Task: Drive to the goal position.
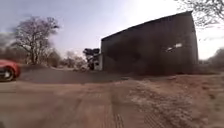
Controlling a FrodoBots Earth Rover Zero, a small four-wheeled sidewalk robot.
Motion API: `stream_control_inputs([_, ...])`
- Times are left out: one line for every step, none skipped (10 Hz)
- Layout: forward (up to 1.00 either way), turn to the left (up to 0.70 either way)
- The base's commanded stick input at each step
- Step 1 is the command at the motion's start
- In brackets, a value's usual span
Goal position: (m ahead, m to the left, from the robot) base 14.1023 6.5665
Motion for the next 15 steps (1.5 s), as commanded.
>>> stream_control_inputs([0.7, 0.0])
stream_control_inputs([0.7, 0.0])
stream_control_inputs([0.7, 0.0])
stream_control_inputs([0.7, 0.0])
stream_control_inputs([0.7, 0.0])
stream_control_inputs([0.7, 0.0])
stream_control_inputs([0.7, 0.0])
stream_control_inputs([0.7, 0.0])
stream_control_inputs([0.7, 0.0])
stream_control_inputs([0.7, 0.0])
stream_control_inputs([0.7, 0.0])
stream_control_inputs([0.7, 0.0])
stream_control_inputs([0.7, 0.0])
stream_control_inputs([0.7, 0.0])
stream_control_inputs([0.7, 0.0])
